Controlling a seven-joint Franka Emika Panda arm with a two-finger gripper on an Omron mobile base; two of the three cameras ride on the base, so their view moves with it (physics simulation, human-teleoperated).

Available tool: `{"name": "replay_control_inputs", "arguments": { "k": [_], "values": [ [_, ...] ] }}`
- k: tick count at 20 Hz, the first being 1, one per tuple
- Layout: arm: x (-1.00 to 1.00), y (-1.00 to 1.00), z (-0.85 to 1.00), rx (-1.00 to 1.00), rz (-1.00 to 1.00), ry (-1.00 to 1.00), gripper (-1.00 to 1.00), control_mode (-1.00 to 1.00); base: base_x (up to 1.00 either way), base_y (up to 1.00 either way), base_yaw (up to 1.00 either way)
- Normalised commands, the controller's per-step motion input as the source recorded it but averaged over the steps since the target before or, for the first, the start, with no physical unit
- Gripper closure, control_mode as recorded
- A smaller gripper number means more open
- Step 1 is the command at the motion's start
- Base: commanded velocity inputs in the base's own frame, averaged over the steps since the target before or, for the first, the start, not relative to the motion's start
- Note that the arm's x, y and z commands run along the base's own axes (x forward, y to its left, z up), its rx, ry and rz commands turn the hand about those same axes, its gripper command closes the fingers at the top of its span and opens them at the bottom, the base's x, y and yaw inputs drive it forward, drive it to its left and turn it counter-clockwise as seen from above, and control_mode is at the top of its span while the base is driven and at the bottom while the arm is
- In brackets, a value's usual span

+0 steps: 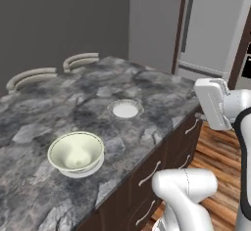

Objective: Move the bowls from the cabinet to the plates on the dining table.

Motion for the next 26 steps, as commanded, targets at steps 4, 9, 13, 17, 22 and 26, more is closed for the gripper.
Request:
{"name": "replay_control_inputs", "arguments": {
  "k": [4,9,13,17,22,26],
  "values": [
    [0.0,0.0,0.0,0.0,0.0,0.0,-1.0,1.0,0.0,0.0,-0.25],
    [0.0,0.0,0.0,0.0,0.0,0.0,-1.0,1.0,0.0,0.0,-0.25],
    [0.0,0.0,0.0,0.0,0.0,0.0,-1.0,1.0,0.0,0.0,-0.25],
    [0.0,0.0,0.0,0.0,0.0,0.0,-1.0,1.0,0.0,0.0,-0.25],
    [0.0,0.0,0.0,0.0,0.0,0.0,-1.0,1.0,0.0,0.0,-0.25],
    [0.0,0.0,0.0,0.0,0.0,0.0,-1.0,1.0,0.0,0.0,-0.25]
  ]
}}
